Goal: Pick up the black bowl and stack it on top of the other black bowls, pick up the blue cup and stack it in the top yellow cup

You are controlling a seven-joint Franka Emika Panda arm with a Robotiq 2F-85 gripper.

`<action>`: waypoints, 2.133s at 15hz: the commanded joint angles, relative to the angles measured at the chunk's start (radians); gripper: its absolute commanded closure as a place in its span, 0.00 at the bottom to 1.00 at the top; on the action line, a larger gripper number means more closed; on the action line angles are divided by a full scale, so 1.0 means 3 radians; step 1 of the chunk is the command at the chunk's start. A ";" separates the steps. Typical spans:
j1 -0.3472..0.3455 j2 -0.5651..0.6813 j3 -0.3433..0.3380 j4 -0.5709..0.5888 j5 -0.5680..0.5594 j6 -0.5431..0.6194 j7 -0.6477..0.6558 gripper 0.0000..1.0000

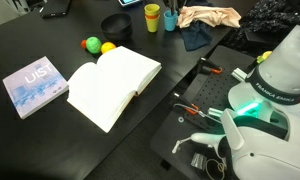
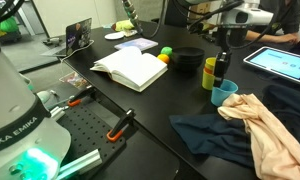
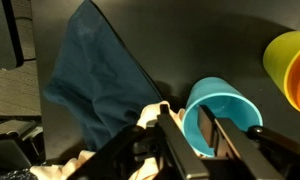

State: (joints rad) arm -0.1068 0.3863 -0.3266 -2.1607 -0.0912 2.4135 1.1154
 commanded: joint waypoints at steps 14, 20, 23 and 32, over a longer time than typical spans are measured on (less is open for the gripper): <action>0.0174 0.0077 -0.0119 -0.0259 -0.0099 0.0824 0.0218 0.00; 0.0234 0.0091 -0.0222 -0.0261 -0.0097 0.0972 0.0300 0.00; 0.0221 0.0118 -0.0208 -0.0237 -0.0044 0.1065 0.0307 0.00; 0.0170 0.0256 -0.0154 -0.0211 0.0153 0.1221 0.0256 0.00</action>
State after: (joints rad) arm -0.0571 0.4442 -0.3731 -2.2286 -0.0747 2.7446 1.1887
